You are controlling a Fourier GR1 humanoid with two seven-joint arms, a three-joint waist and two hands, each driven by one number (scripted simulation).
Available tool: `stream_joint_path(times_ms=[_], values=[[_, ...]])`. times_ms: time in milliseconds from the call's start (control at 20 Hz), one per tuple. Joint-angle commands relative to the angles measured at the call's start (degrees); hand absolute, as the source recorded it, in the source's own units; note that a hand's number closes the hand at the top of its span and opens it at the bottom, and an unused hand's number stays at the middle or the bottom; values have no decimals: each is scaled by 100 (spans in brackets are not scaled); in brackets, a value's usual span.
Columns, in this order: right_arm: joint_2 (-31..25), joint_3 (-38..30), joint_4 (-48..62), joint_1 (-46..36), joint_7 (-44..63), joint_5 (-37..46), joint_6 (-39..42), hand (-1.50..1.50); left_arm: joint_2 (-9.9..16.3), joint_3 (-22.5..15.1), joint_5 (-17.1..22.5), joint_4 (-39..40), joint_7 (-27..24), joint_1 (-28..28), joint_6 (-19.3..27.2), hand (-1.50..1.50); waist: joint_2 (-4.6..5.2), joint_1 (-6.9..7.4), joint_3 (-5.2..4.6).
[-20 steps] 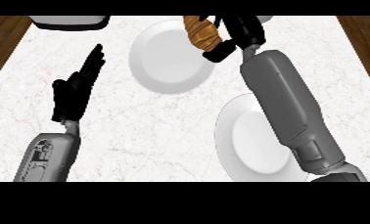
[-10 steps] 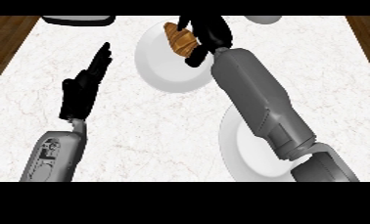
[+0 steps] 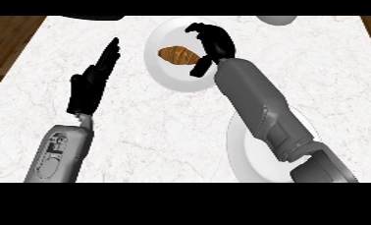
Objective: Pick the croissant from the plate and place it in the plate
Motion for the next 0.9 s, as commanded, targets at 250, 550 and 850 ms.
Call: stream_joint_path(times_ms=[250,550,850], values=[[4,-303,-115,305,-868,-1263,-235,-150,86,90,104,210,39,-316,-194,0,44,160,12],[4,-1086,-271,236,-1337,-2217,-705,-150,127,204,46,301,-218,25,-59,0,-23,-136,6],[-417,-1776,-102,253,-1690,-2599,-730,-150,266,307,175,-313,63,411,-127,0,-110,-357,6]])
